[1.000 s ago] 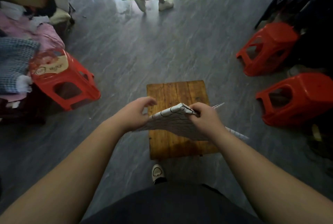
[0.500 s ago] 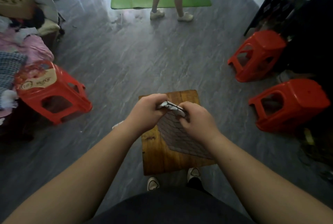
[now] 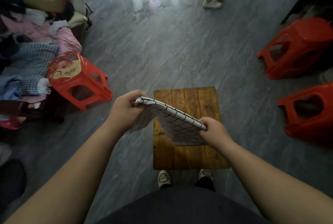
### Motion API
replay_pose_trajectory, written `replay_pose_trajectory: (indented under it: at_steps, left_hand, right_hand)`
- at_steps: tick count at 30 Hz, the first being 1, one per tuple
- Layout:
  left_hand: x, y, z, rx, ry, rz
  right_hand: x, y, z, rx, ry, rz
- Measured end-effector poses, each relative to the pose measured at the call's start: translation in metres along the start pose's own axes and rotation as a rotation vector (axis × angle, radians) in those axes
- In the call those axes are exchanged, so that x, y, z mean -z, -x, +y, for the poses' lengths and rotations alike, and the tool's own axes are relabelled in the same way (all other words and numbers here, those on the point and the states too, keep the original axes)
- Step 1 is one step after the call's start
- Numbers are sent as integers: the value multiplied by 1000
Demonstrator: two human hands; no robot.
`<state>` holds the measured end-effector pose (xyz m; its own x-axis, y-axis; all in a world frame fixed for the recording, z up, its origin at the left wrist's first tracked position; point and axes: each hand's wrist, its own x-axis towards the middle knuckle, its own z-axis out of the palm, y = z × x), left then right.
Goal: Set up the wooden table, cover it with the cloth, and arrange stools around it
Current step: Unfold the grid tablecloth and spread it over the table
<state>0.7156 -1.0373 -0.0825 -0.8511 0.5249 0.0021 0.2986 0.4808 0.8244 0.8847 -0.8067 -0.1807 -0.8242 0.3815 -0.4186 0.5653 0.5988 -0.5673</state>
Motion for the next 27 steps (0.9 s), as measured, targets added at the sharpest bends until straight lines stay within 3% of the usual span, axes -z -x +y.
replay_pose_trajectory:
  at_steps: [4,9,12,16,22,27]
  left_hand:
    - [13,-7,-28,137,-152,36]
    - [19,-12,-56,236,-315,-92]
    - [6,-15,-48,158,-383,-273]
    - [-36,-15,-19,-98,-403,-482]
    - [-75,-21,-4,-291,-440,-300]
    - [-68,-27,-15,-370,-375,-229]
  right_hand:
    - [11,-13,-6,61,24,79]
    - [22,-18,-26,167,269,172]
    - [21,-17,-43,217,366,240]
    - [21,-10,-73,316,440,344]
    - [18,4,-97,419,455,527]
    - [22,13,-91,336,456,512]
